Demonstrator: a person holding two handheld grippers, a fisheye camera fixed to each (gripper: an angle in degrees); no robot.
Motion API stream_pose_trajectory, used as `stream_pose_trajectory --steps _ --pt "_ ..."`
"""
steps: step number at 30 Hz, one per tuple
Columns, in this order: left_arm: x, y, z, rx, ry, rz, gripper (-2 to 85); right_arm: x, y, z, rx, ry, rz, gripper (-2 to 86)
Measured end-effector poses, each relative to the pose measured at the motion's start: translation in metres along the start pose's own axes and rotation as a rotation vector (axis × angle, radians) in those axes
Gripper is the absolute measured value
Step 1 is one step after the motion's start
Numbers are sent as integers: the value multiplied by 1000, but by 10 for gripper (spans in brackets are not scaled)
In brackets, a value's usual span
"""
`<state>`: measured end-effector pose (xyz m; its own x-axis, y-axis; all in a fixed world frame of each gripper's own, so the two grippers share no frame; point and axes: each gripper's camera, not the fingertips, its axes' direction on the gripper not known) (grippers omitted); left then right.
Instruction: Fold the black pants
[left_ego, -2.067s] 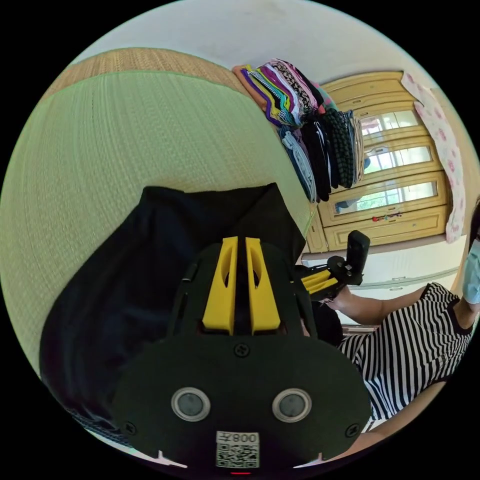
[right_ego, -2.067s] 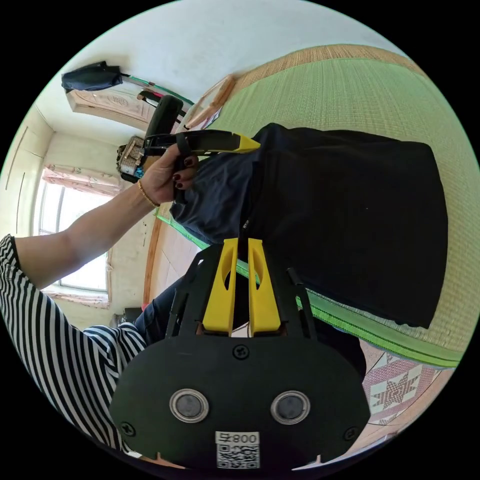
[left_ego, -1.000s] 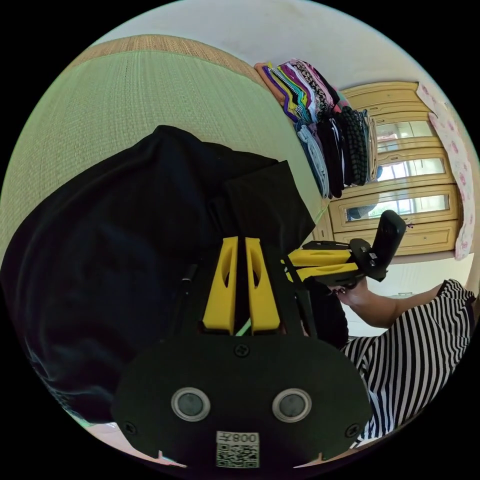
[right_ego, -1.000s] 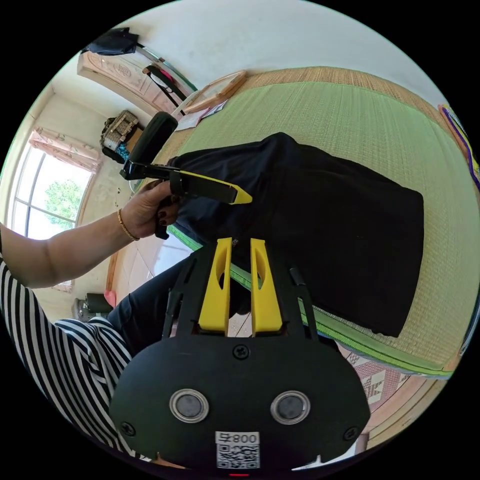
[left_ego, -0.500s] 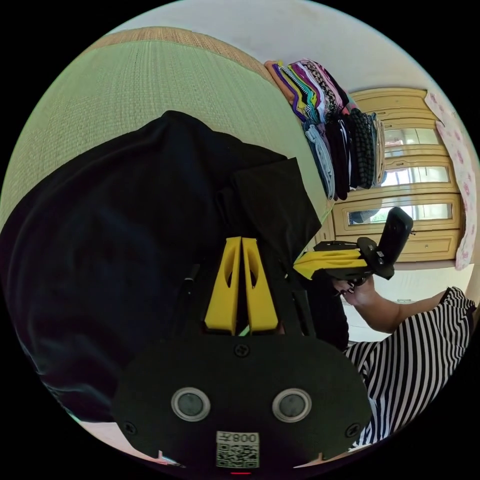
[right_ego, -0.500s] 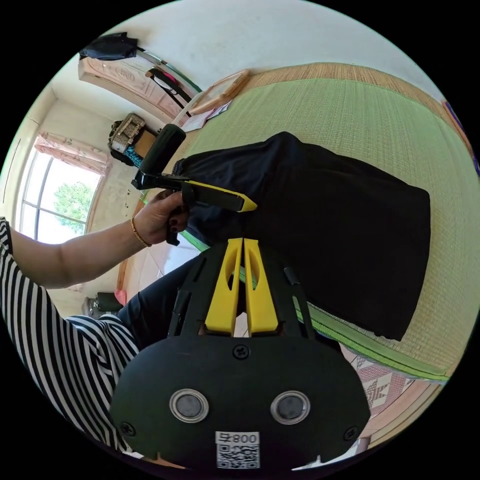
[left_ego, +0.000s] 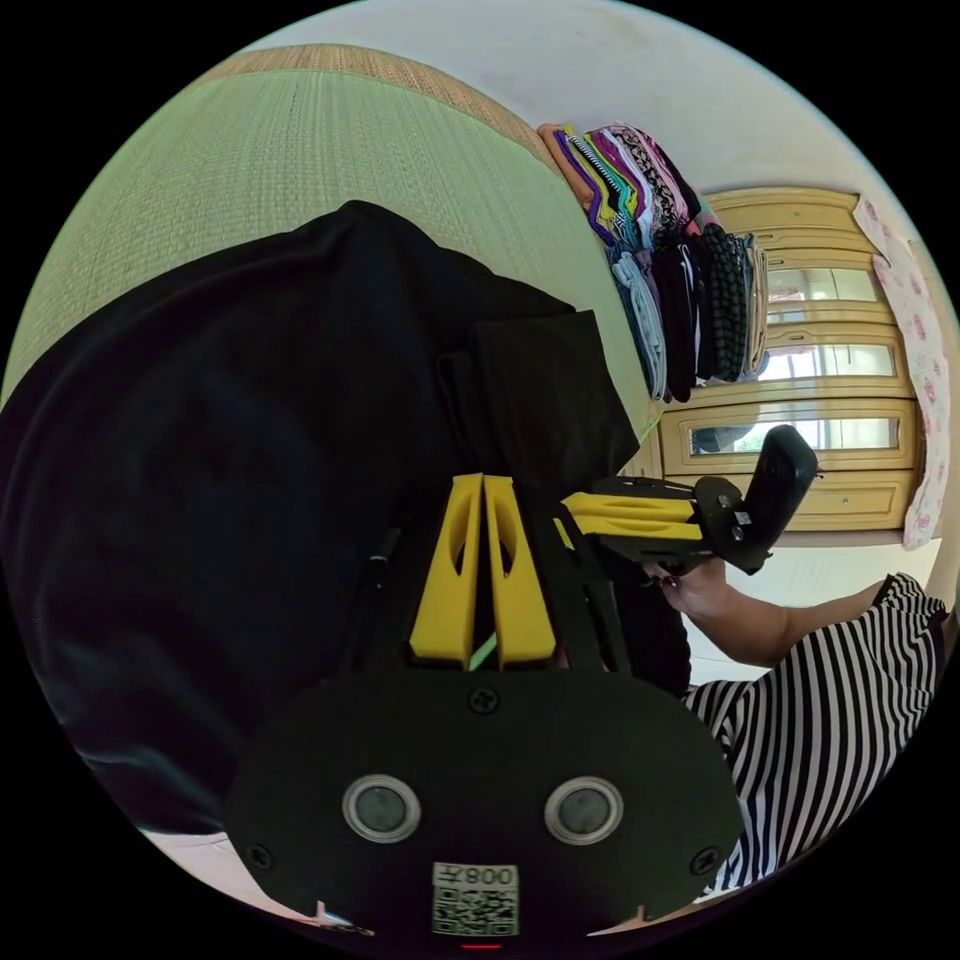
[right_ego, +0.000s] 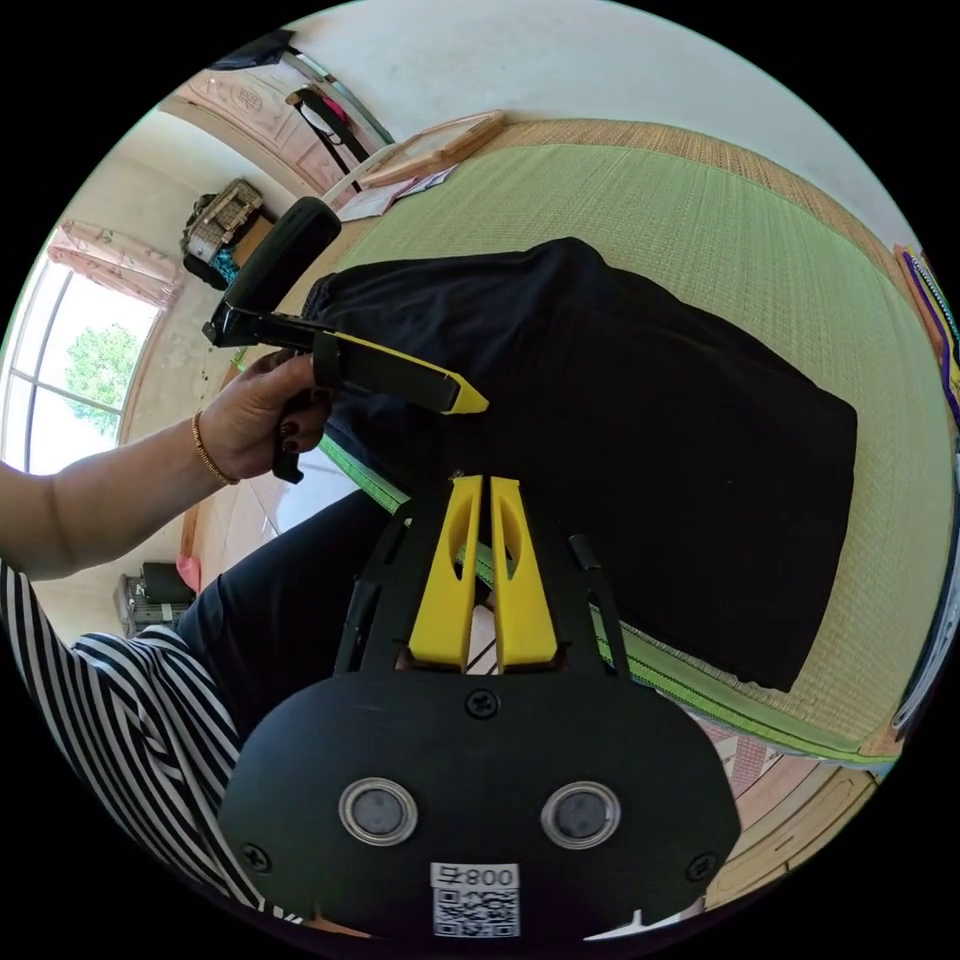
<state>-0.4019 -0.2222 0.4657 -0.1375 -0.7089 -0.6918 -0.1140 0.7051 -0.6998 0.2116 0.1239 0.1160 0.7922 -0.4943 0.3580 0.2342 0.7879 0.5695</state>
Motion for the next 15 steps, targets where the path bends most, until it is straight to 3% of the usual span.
stream_pose_trajectory --steps 10,15 --pt "1 -4 -1 22 16 3 2 43 20 -43 95 -224 121 4" --pt "2 -6 -5 90 132 -20 4 57 34 -71 165 -370 135 3"
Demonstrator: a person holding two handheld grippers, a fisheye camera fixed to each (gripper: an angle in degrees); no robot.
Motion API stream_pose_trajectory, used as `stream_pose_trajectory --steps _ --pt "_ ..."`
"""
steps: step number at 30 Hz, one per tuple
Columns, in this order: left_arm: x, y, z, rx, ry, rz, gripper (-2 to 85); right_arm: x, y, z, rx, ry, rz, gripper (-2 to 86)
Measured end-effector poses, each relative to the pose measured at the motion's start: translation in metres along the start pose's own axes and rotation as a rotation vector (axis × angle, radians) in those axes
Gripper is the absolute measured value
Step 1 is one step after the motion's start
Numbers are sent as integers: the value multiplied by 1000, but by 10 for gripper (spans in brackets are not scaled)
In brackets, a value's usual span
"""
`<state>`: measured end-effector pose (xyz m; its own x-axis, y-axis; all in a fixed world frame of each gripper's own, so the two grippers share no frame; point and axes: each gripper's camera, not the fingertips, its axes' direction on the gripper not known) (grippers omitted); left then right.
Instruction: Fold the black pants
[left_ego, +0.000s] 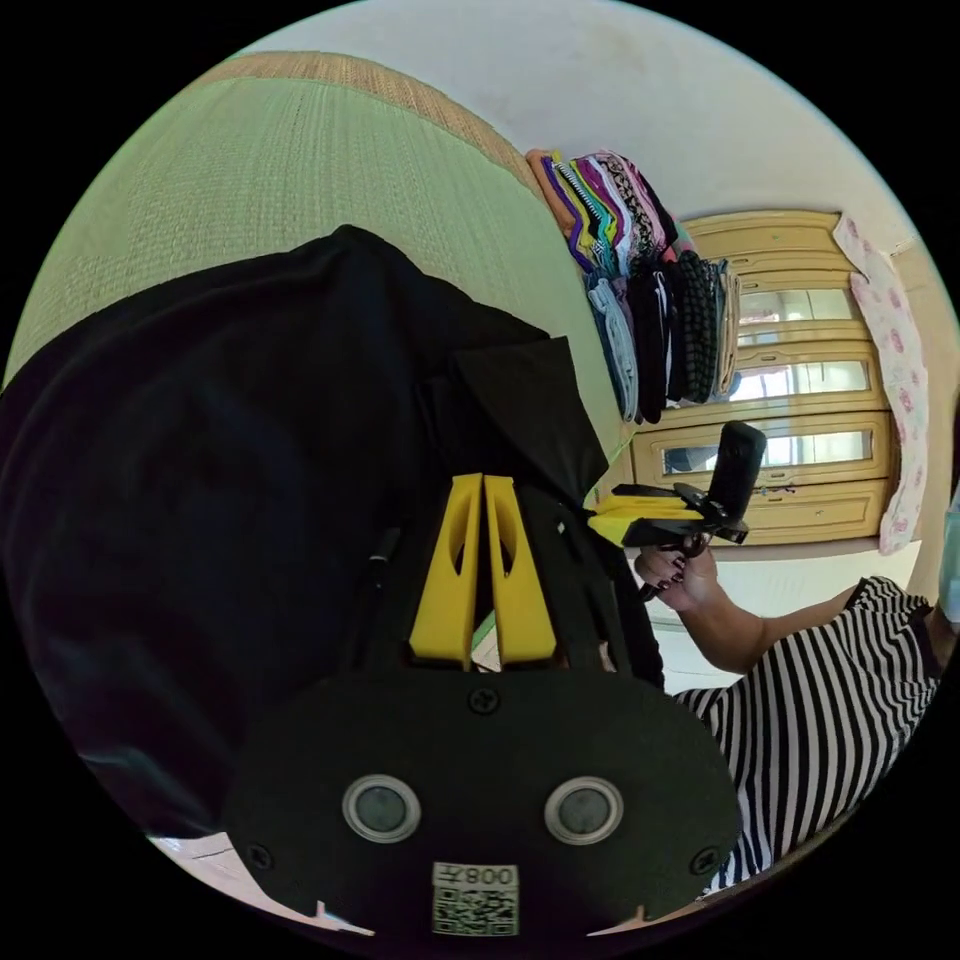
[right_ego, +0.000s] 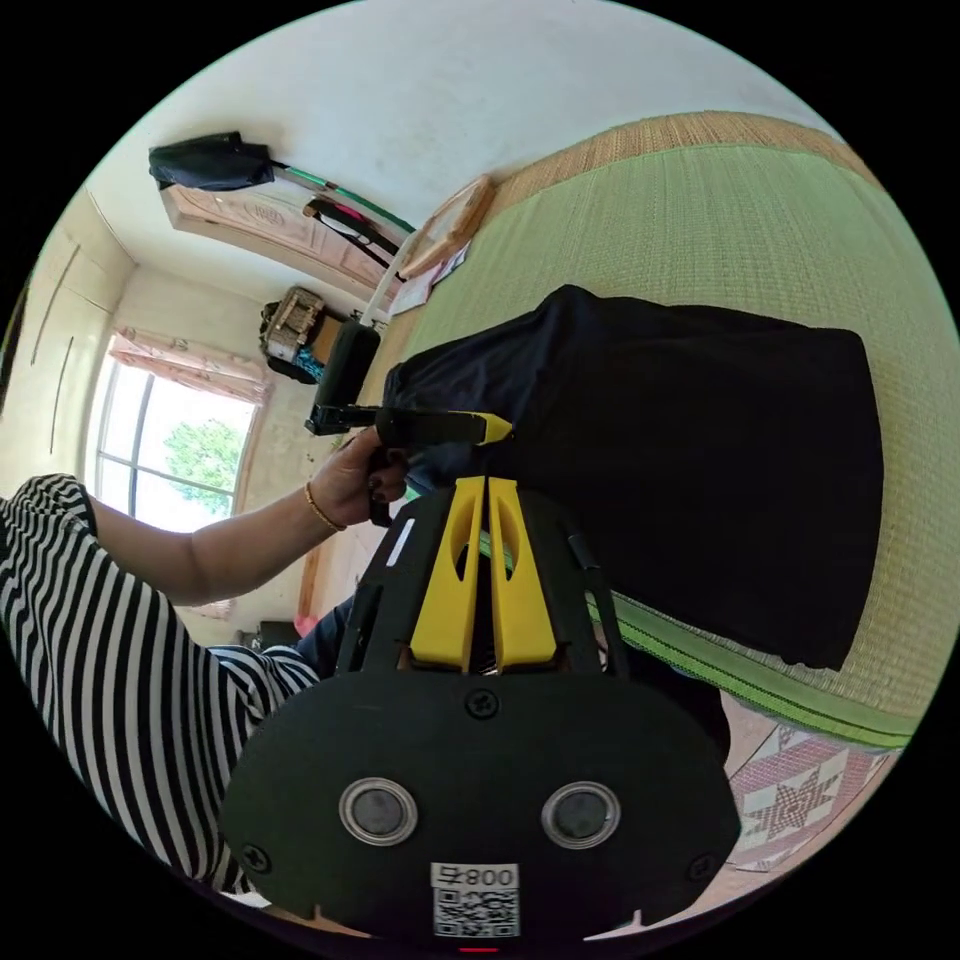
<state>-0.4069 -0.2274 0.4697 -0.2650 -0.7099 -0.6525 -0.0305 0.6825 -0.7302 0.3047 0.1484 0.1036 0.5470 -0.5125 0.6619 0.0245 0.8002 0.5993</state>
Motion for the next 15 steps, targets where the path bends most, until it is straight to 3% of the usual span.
stream_pose_trajectory --steps 8,13,15 --pt "5 -5 7 52 45 -37 5 -8 6 0 -83 22 -54 5" --pt "20 -23 21 48 -11 -7 5 2 12 4 -142 32 -16 9" --pt "29 -35 35 -12 -131 11 3 3 14 -4 -140 13 -8 13"
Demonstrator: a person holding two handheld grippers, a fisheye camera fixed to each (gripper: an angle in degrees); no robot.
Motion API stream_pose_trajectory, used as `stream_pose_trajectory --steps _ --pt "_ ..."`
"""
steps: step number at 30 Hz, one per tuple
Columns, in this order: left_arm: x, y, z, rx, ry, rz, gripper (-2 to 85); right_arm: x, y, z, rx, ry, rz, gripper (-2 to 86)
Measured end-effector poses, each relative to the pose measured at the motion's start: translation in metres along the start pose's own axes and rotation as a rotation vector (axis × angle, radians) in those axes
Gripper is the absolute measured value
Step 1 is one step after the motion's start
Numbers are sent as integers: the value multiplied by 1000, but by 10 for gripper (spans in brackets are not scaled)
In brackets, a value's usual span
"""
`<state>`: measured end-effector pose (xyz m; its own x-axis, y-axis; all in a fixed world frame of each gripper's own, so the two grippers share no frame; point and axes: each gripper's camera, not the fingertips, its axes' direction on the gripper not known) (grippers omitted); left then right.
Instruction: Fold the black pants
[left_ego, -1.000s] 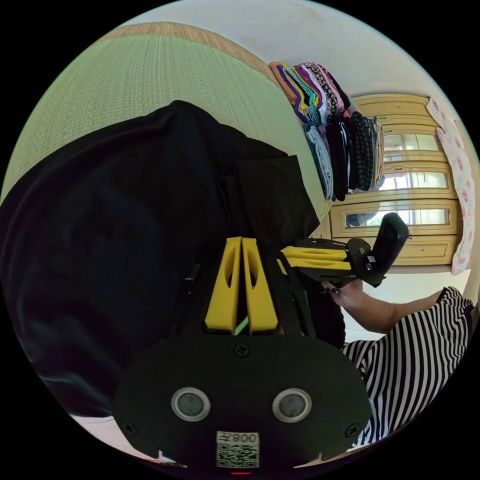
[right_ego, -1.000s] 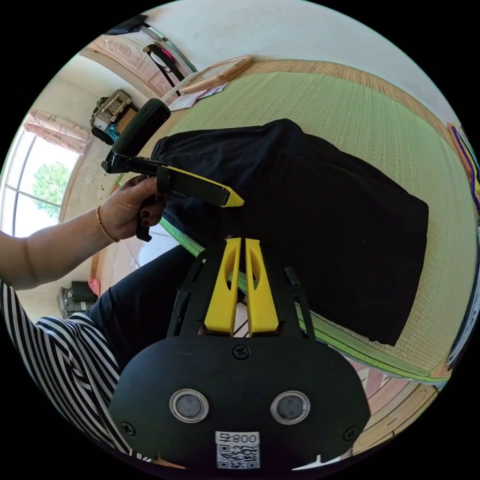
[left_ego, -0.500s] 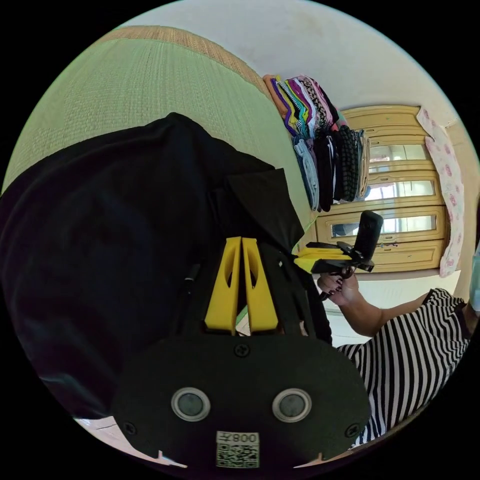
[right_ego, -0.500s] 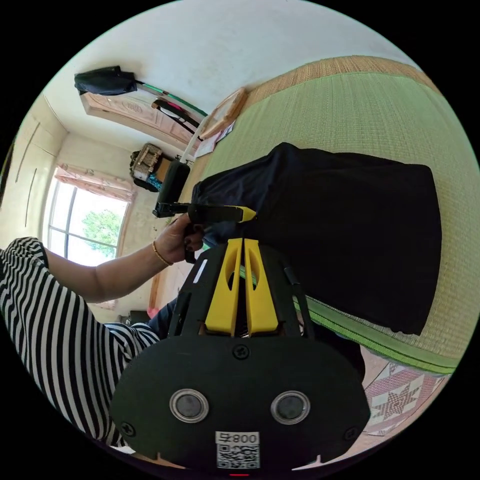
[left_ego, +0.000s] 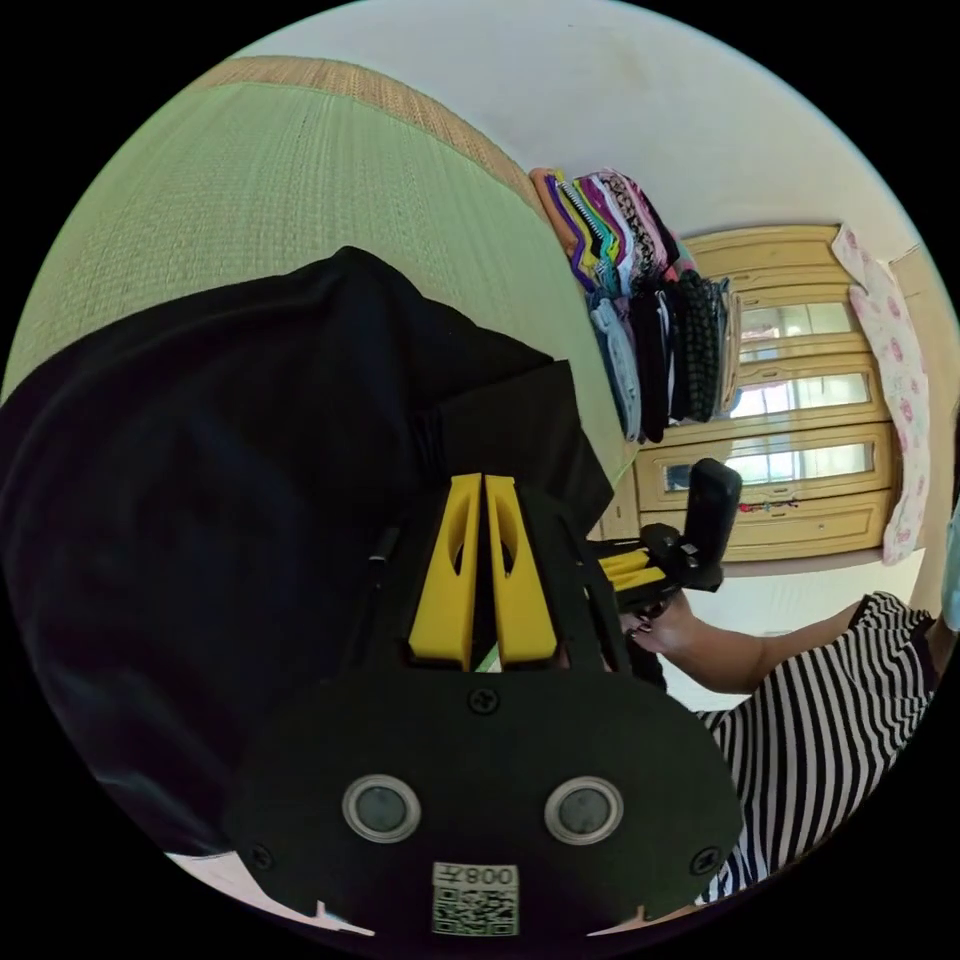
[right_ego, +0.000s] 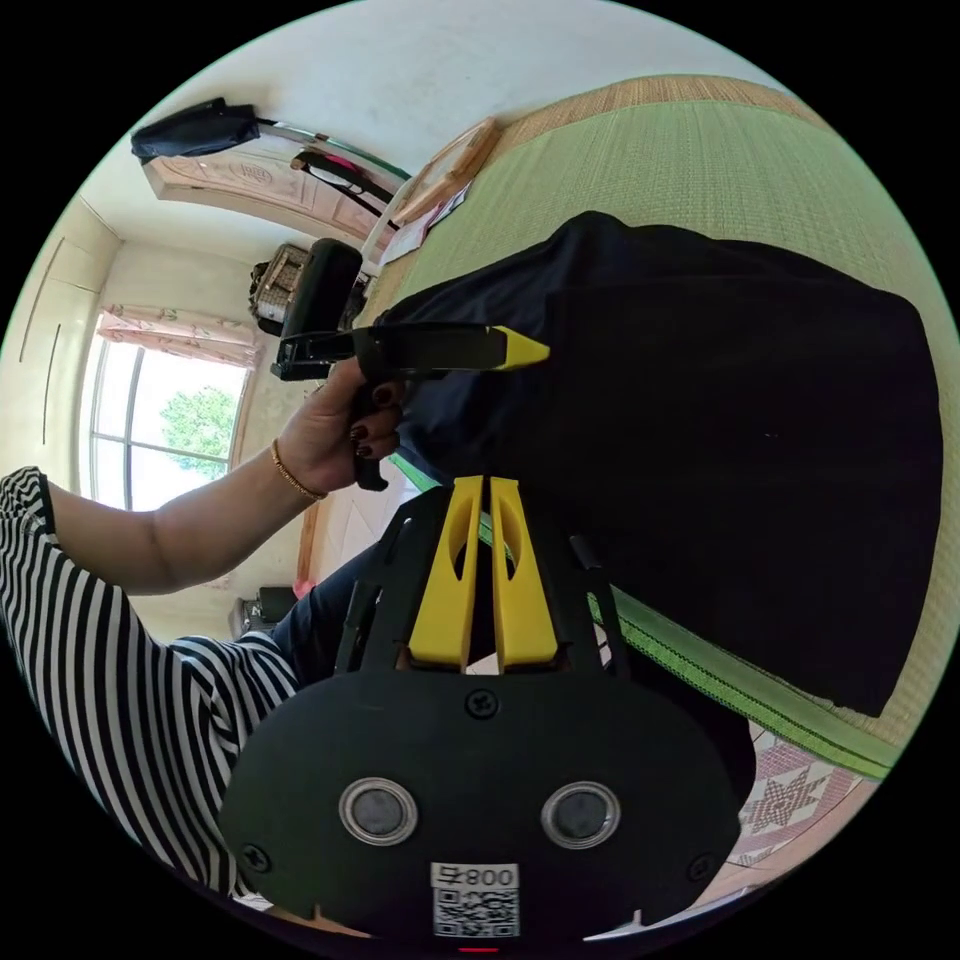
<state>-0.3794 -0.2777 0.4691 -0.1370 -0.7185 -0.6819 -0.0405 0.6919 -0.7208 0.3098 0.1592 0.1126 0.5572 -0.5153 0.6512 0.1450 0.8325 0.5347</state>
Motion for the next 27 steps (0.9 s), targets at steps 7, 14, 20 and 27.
stream_pose_trajectory --steps 7,14,20,27 --pt "23 -16 20 -29 -48 21 1 -7 18 -45 37 34 -14 15" --pt "51 -34 39 -43 -61 27 1 31 12 -137 231 315 89 2" --pt "77 -49 57 -52 -67 27 3 86 3 -157 170 414 261 1" --pt "125 -76 75 -5 -28 111 17 81 38 -194 241 402 281 0"
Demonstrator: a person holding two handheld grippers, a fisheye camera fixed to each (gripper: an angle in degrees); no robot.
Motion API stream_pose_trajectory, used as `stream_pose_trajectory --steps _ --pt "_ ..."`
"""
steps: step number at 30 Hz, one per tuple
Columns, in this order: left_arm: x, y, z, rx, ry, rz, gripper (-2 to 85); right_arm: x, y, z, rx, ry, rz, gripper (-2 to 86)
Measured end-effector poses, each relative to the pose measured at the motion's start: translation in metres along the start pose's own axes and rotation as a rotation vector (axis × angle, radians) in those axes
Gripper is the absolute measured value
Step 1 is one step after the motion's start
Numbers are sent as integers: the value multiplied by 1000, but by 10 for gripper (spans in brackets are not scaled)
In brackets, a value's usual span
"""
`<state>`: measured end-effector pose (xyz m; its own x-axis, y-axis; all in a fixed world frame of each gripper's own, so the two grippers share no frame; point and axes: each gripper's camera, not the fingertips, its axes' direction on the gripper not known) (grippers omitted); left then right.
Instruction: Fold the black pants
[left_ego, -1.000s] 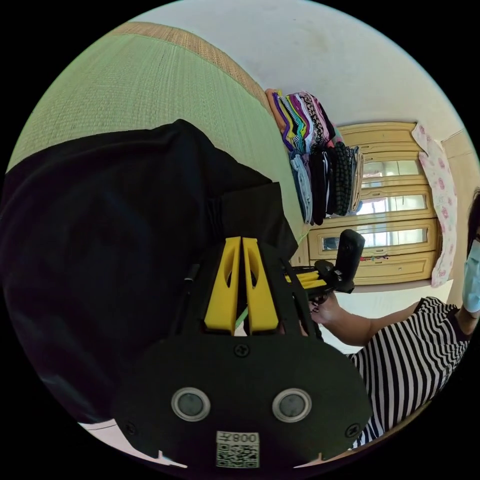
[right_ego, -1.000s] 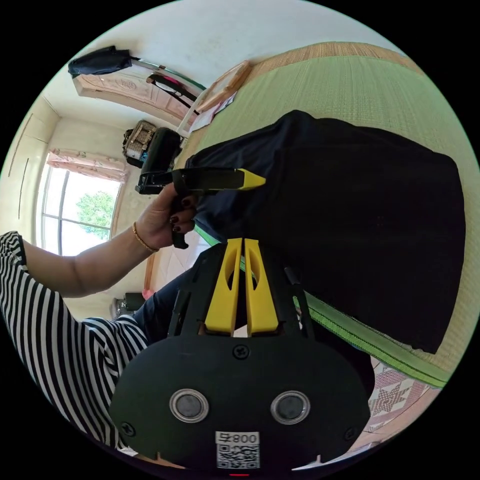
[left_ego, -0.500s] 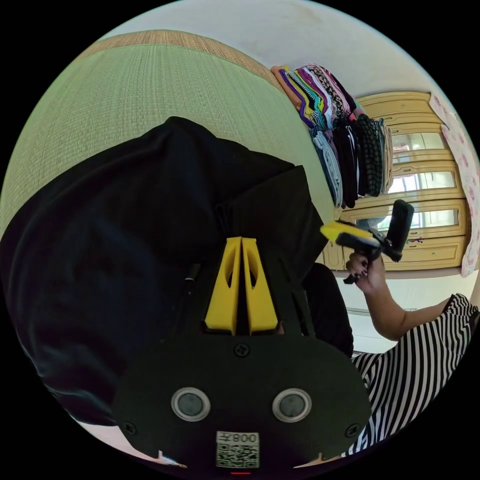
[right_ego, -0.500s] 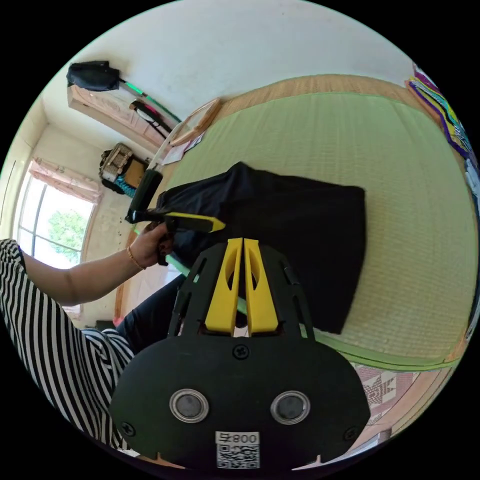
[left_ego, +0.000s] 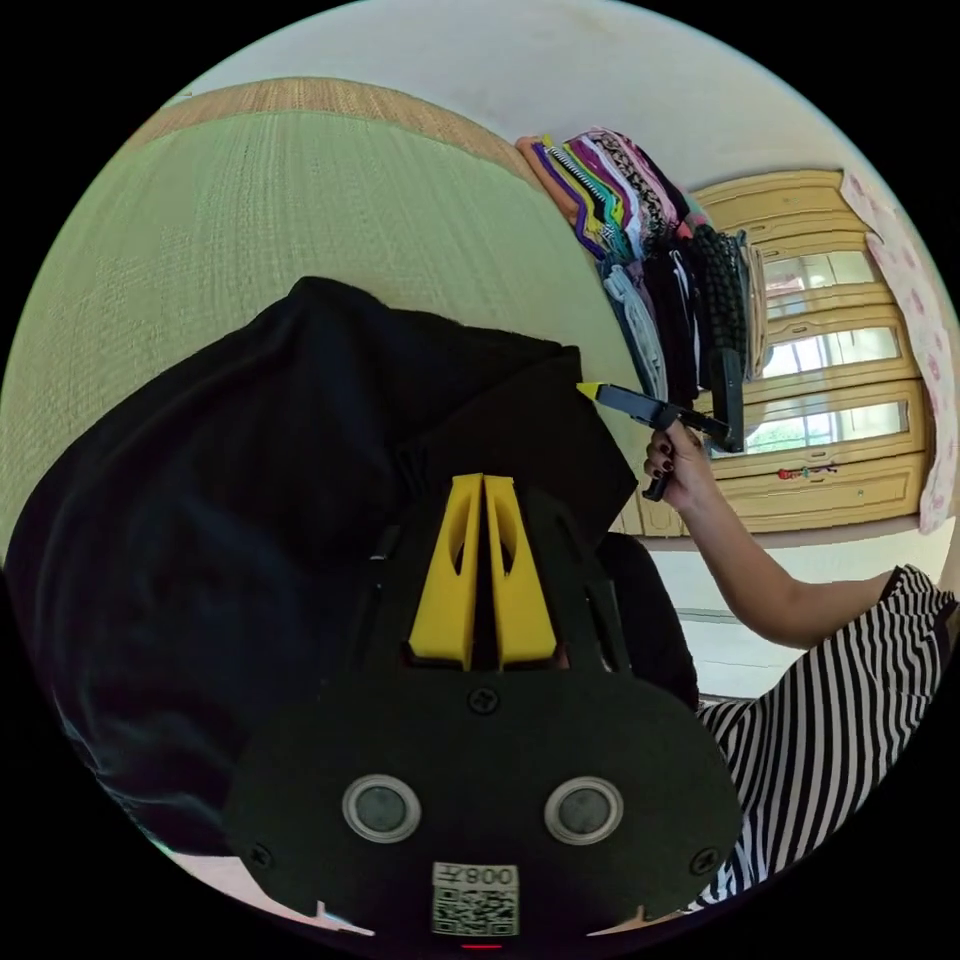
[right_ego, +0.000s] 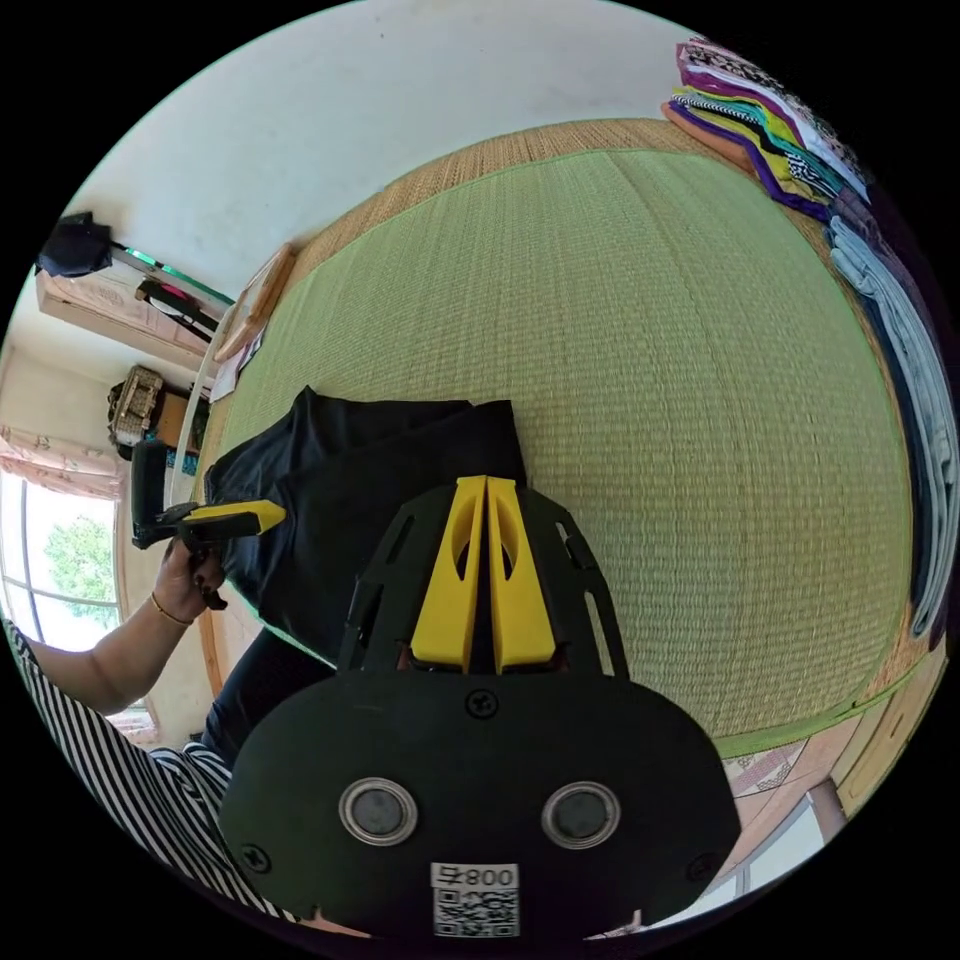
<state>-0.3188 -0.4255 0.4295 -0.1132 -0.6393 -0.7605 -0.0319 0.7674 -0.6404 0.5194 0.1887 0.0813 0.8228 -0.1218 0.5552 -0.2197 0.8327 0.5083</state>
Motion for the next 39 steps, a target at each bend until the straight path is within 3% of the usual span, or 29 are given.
stream_pose_trajectory --steps 10,15,21,33,39 --pt "86 -110 91 -145 7 237 58 6 49 -52 -9 -78 -61 0" --pt "127 -145 144 -263 -66 313 29 15 78 -69 -30 -53 -57 0" --pt "163 -165 174 -269 -104 342 11 38 87 -82 -30 -69 -23 1" --pt "198 -125 172 -165 -47 308 27 93 97 -138 54 -79 128 57" --pt "199 -84 192 -219 -64 208 37 119 97 -140 18 -186 177 69"
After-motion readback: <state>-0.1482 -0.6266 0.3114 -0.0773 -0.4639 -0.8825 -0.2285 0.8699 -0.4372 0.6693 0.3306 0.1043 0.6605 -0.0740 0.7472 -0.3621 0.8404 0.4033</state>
